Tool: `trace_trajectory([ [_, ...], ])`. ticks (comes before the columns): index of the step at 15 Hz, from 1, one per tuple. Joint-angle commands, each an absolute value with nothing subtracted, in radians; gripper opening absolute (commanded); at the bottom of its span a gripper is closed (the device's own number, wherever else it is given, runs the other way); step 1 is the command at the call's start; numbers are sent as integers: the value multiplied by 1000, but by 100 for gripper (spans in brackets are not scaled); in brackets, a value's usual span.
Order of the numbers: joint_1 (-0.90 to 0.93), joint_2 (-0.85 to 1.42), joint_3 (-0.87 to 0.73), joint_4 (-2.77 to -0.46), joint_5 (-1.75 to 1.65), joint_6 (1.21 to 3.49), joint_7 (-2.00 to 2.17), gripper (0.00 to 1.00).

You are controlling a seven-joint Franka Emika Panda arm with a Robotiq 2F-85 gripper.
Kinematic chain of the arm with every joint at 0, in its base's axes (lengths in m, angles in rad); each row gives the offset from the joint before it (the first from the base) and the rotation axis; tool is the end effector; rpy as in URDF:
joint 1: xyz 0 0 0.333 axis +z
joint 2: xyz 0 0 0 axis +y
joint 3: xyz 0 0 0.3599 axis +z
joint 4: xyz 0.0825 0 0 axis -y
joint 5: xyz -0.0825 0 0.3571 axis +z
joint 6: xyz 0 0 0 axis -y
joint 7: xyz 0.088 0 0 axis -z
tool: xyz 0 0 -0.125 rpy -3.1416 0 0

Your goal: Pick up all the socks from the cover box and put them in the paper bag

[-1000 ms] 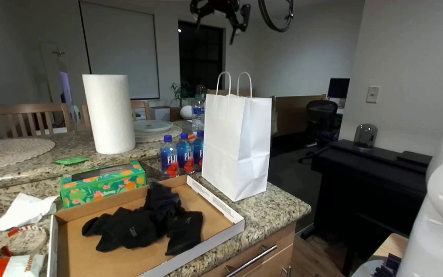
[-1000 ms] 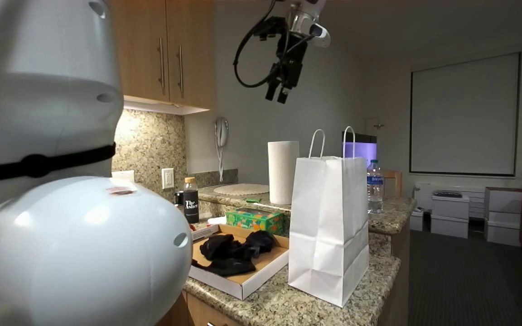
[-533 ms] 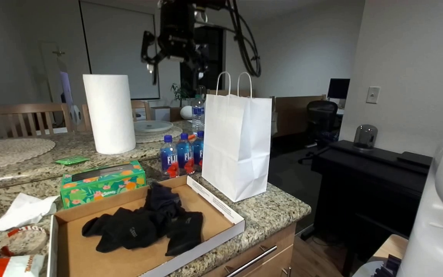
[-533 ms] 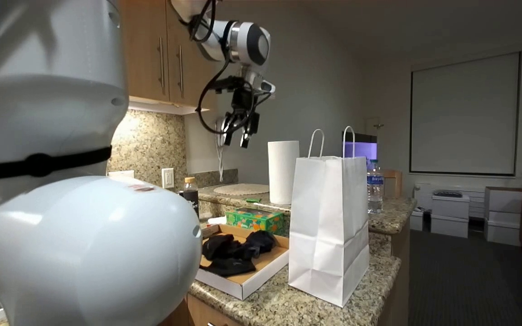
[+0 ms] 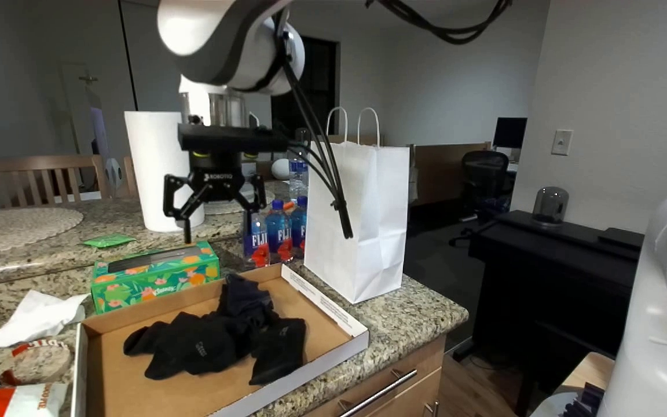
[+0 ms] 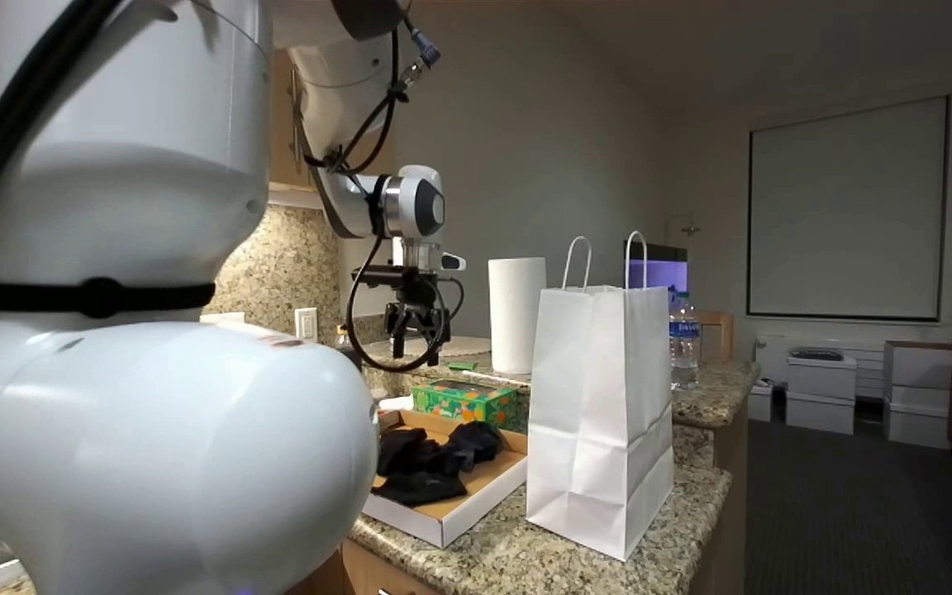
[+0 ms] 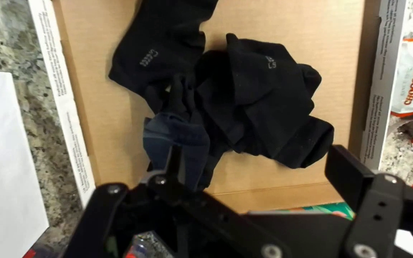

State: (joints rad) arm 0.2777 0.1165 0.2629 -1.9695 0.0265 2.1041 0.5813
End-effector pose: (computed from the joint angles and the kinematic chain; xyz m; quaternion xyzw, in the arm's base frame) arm 0.4859 0.2882 0.4556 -0.9992 0.0280 0.0049 0.0283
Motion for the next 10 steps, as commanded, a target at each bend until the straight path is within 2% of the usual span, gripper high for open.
trace_trajectory([
  [1, 296, 176, 253, -2011, 25, 2229, 583, 100],
  [5, 332, 251, 232, -2047, -20, 2335, 625, 100],
  [10, 381, 326, 211, -2050, -31, 2362, 627, 100],
])
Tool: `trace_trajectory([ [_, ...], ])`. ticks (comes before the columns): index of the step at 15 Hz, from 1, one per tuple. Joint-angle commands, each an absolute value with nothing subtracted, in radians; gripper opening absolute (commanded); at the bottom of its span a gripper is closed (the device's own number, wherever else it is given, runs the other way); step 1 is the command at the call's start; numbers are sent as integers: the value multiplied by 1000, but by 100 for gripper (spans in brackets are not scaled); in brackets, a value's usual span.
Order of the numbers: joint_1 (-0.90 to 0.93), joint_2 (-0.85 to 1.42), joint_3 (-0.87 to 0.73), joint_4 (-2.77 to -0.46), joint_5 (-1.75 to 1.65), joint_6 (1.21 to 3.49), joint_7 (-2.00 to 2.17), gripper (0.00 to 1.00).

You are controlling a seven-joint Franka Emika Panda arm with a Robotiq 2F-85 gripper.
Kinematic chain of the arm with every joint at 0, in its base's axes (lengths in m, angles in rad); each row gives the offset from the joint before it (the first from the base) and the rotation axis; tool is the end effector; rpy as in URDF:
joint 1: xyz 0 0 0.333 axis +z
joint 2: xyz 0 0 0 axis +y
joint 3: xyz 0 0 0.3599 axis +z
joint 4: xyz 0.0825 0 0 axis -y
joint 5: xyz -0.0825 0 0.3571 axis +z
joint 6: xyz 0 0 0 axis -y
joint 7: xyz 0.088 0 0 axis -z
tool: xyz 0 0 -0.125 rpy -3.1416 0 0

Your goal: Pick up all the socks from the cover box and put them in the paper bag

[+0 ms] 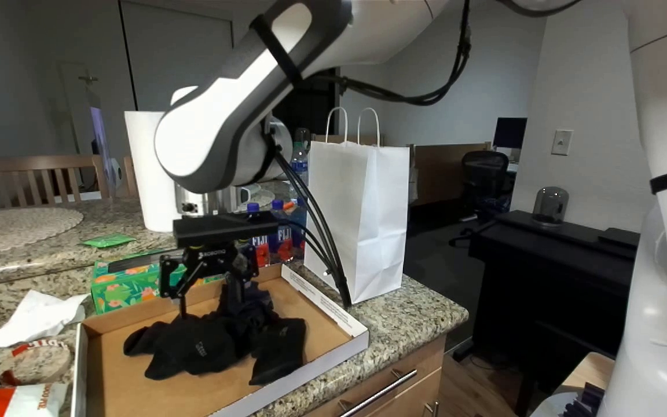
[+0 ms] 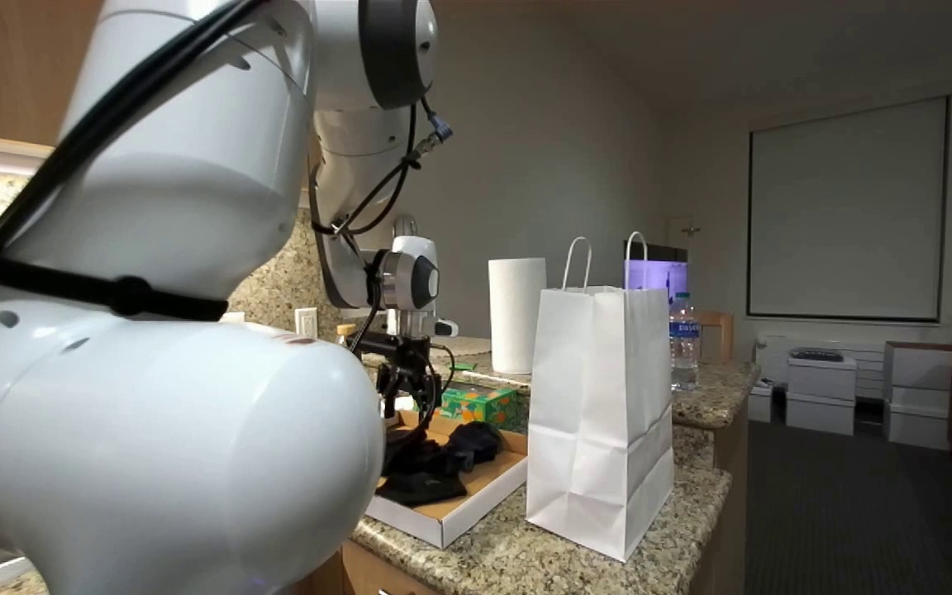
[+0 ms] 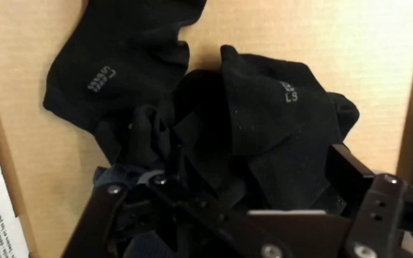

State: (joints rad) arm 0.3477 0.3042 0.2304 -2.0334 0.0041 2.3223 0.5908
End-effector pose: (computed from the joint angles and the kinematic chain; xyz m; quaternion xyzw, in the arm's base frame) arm 0.4951 0.3153 0.3414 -0.9993 0.0127 0.0228 0.0277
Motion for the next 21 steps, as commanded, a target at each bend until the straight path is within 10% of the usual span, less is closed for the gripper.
trace_trajectory([
  [1, 391, 338, 205, -2050, -36, 2371, 632, 100],
  [5, 422, 386, 163, -2032, -85, 2393, 683, 100],
  [6, 423, 395, 158, -2031, -83, 2390, 683, 79],
  [17, 435, 419, 155, -2033, -59, 2390, 667, 11],
  [21, 426, 383, 172, -2049, -35, 2369, 649, 10],
])
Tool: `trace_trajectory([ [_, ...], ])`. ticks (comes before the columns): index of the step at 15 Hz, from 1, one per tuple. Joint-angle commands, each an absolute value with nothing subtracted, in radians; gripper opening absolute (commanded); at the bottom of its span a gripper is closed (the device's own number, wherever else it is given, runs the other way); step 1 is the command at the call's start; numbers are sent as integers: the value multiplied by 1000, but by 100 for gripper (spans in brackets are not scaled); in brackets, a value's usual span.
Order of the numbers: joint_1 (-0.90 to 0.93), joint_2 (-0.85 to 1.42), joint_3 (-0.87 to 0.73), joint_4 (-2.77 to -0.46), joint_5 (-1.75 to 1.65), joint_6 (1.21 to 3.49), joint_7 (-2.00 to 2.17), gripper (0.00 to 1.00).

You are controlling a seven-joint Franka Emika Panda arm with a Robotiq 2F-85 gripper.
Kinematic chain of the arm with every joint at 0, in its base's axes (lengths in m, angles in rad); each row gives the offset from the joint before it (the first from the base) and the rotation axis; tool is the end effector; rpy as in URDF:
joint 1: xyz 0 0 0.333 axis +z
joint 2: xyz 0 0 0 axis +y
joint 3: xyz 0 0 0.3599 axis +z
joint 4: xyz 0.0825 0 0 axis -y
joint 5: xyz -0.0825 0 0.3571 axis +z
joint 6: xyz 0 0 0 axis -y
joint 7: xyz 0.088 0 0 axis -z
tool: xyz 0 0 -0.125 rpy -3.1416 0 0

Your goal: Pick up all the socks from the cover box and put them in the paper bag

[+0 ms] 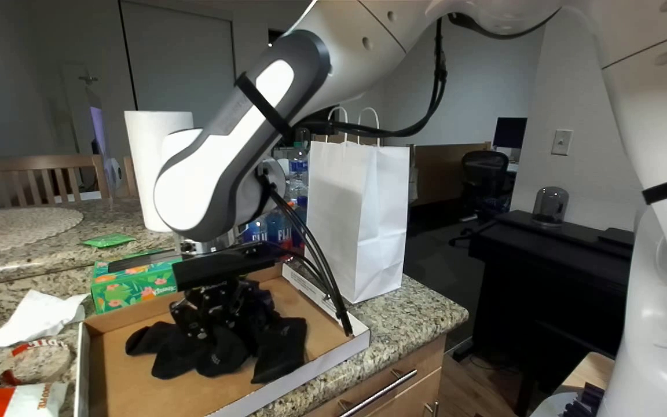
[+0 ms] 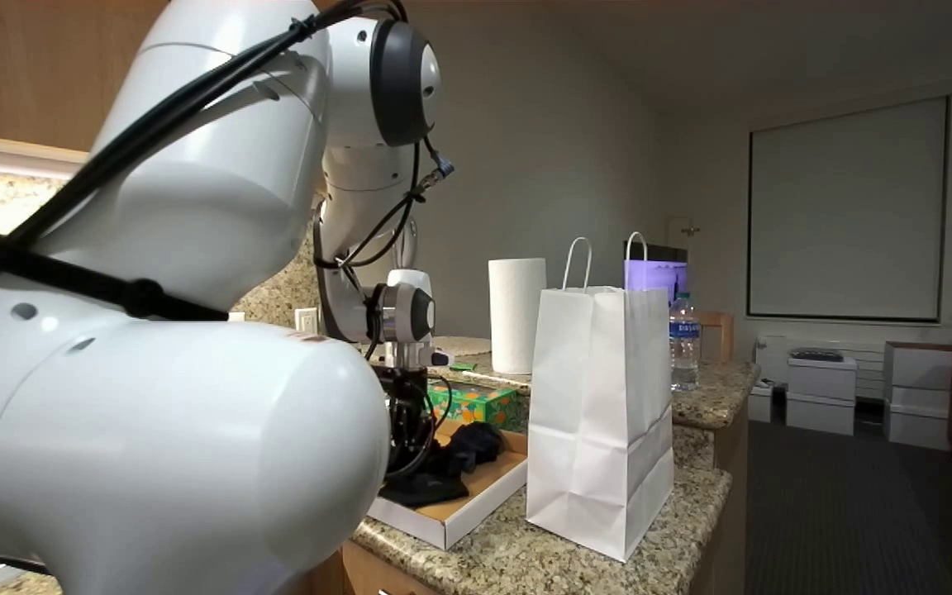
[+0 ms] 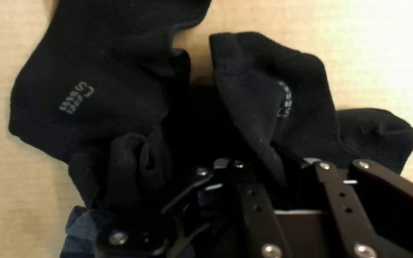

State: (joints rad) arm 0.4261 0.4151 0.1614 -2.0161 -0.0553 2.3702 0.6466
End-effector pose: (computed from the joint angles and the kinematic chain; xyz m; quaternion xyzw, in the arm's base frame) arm 0.5000 0.3254 0.2849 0.9994 -0.0150 -0.0303 0.0045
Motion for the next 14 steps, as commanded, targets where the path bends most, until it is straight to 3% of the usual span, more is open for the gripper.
trace_trajectory([
  [1, 418, 368, 185, -2055, -16, 2363, 631, 8],
  [8, 360, 211, 244, -2095, 134, 2343, 490, 9],
  [14, 298, -15, 232, -2085, 192, 2184, 392, 9],
])
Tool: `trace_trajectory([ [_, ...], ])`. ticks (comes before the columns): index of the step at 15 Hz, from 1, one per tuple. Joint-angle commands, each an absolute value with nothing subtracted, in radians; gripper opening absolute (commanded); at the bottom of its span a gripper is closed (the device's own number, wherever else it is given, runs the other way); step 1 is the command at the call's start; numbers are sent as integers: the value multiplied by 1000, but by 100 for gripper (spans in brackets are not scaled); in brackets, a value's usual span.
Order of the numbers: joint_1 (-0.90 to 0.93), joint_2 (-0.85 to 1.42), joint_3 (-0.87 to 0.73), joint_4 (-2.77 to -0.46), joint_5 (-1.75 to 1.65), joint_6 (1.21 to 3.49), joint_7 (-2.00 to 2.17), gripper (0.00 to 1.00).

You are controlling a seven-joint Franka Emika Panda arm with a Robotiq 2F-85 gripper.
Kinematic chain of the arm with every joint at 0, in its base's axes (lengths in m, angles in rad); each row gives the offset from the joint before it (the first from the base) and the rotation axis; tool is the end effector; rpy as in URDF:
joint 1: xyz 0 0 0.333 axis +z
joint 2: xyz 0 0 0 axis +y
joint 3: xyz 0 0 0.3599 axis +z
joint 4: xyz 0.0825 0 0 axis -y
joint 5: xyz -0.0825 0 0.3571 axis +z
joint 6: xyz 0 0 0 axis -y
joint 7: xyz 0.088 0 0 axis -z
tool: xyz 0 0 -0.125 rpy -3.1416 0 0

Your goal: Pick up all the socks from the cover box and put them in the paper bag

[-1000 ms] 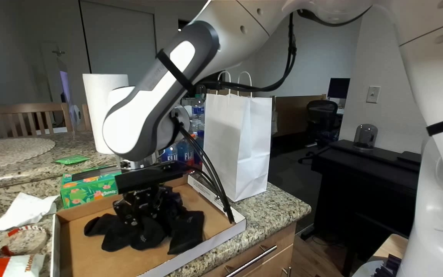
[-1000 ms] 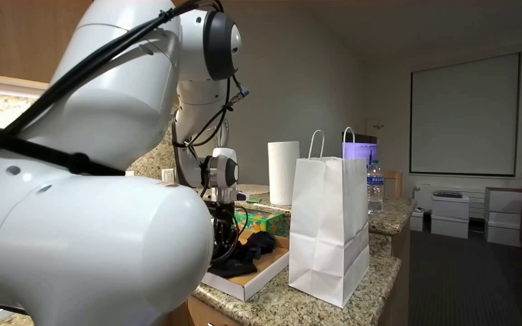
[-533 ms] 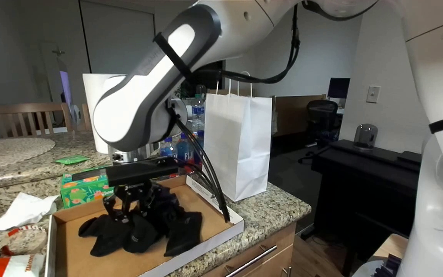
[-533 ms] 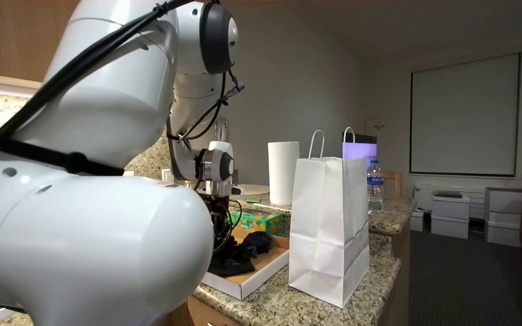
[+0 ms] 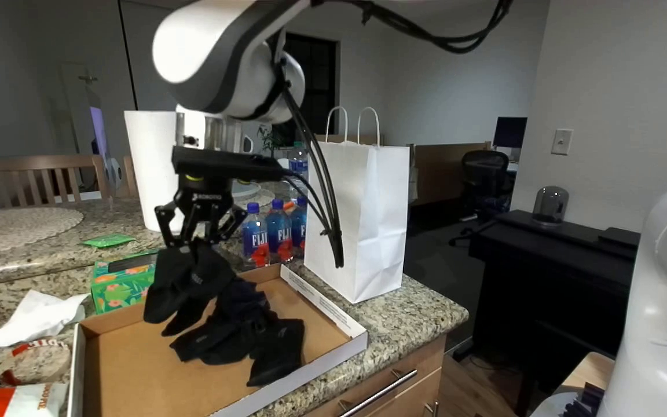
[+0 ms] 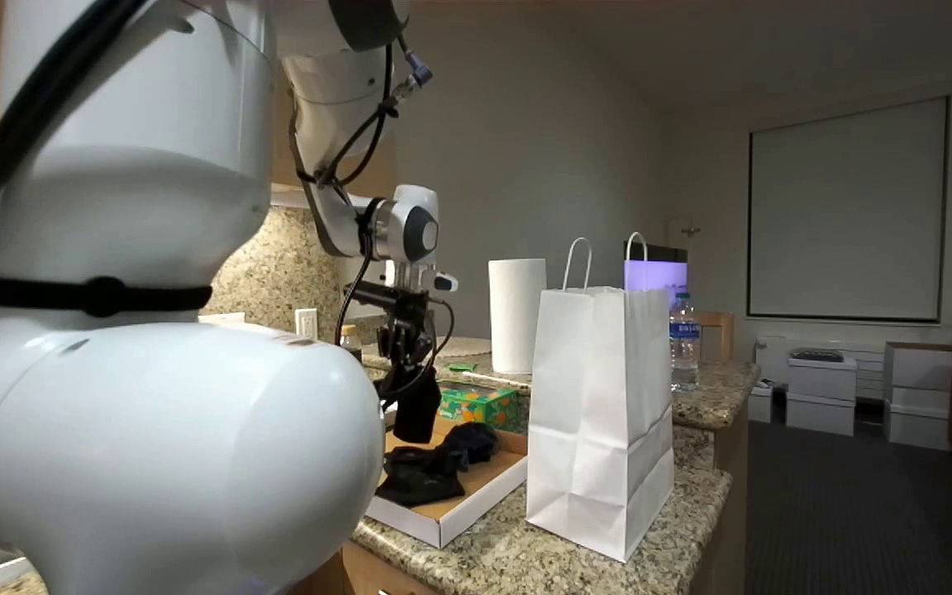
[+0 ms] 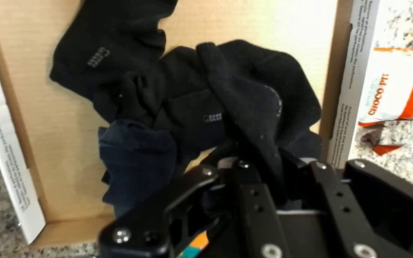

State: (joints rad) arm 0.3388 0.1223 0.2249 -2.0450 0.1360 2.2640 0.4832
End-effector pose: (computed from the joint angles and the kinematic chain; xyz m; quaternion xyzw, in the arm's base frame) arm 0.4785 0.3045 0.4340 -0.9965 0.0021 -0.0087 0.0834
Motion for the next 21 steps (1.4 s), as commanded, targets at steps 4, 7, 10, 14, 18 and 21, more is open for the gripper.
trace_trajectory([
  [4, 256, -168, 209, -2031, 197, 2022, 343, 9],
  [7, 221, -263, 180, -1942, 207, 1863, 338, 9],
  [10, 175, -310, 160, -1832, 189, 1760, 391, 9],
  [14, 94, -317, 123, -1671, 198, 1693, 469, 9],
  [18, 10, -305, 59, -1566, 210, 1696, 559, 9],
  [21, -40, -290, -16, -1588, 275, 1716, 576, 9],
])
